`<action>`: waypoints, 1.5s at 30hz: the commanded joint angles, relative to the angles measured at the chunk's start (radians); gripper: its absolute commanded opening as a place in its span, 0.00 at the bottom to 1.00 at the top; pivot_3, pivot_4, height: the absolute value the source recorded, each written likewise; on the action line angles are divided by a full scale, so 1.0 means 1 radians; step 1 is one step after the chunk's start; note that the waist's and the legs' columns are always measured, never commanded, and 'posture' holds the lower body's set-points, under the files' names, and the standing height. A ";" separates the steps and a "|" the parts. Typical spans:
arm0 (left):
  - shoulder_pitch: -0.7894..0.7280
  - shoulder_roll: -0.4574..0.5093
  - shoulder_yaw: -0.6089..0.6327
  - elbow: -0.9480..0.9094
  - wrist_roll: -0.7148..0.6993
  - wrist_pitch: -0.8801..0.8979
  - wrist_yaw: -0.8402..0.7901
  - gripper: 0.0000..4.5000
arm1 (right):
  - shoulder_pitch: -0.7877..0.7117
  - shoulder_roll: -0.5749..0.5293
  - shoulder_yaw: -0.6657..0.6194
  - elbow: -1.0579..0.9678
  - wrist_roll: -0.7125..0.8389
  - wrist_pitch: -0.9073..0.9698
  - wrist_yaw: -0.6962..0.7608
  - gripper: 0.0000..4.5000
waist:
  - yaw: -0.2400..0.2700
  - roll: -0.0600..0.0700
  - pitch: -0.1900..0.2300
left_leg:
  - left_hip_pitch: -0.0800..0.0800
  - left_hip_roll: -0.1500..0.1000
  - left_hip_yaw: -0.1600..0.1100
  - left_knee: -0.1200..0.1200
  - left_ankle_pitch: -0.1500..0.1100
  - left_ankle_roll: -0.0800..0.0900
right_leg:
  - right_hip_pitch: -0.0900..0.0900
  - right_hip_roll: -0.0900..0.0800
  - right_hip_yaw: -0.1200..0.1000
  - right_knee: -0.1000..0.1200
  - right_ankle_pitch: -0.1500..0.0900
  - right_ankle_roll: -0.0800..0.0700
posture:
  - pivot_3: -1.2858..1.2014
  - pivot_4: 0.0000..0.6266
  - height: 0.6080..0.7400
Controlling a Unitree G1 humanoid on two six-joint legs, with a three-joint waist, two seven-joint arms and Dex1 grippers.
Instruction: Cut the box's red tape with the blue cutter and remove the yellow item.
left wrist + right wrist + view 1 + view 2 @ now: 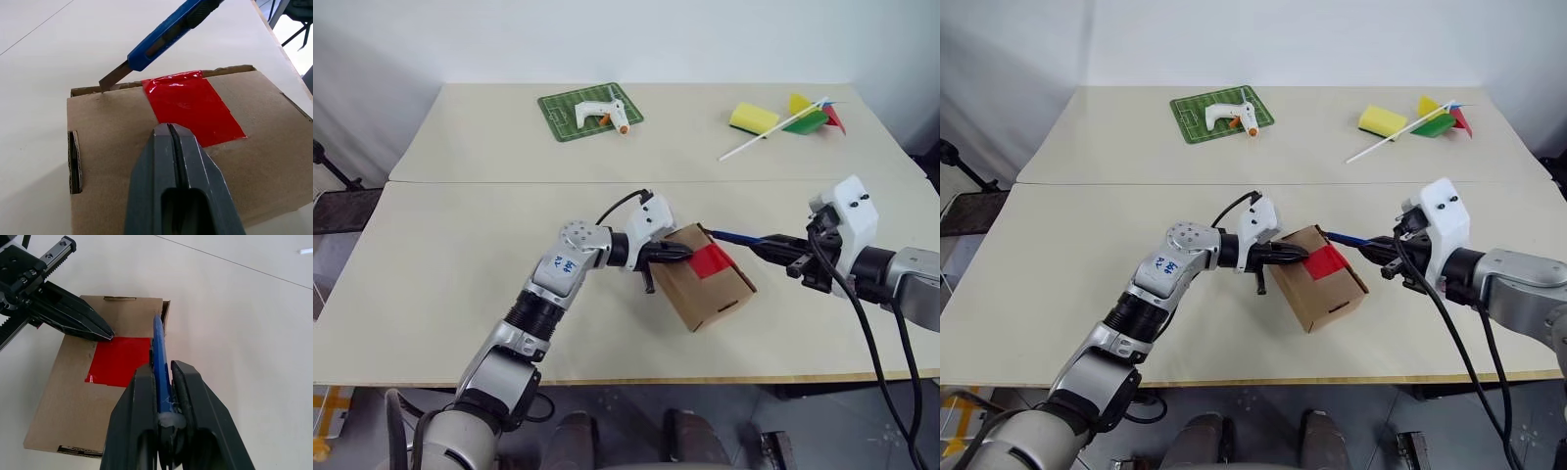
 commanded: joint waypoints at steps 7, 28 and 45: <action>0.028 0.009 -0.030 0.005 0.019 0.015 -0.016 0.00 | 0.083 -0.057 -0.084 0.013 -0.018 0.019 0.071 0.04 | 0.003 0.000 0.000 | 0.000 0.000 0.000 0.000 0.000 0.000 | 0.002 0.000 0.000 -0.001 0.000 0.000 | 0.52 0.24 1.00; 0.031 0.042 -0.108 -0.007 0.079 0.008 -0.053 0.00 | -0.135 -0.063 0.037 0.141 0.128 0.188 0.046 0.04 | -0.003 0.001 0.000 | 0.002 0.000 -0.001 0.000 0.000 0.001 | 0.002 0.000 0.000 -0.003 -0.001 -0.001 | 0.52 0.24 1.00; 0.051 0.048 -0.210 0.058 0.162 0.026 -0.054 0.00 | -0.550 -0.170 0.367 0.434 0.254 0.431 0.072 0.04 | 0.000 0.001 -0.004 | 0.002 0.000 -0.001 0.000 -0.001 0.002 | 0.003 -0.001 -0.001 -0.004 -0.002 -0.004 | 0.52 0.24 1.00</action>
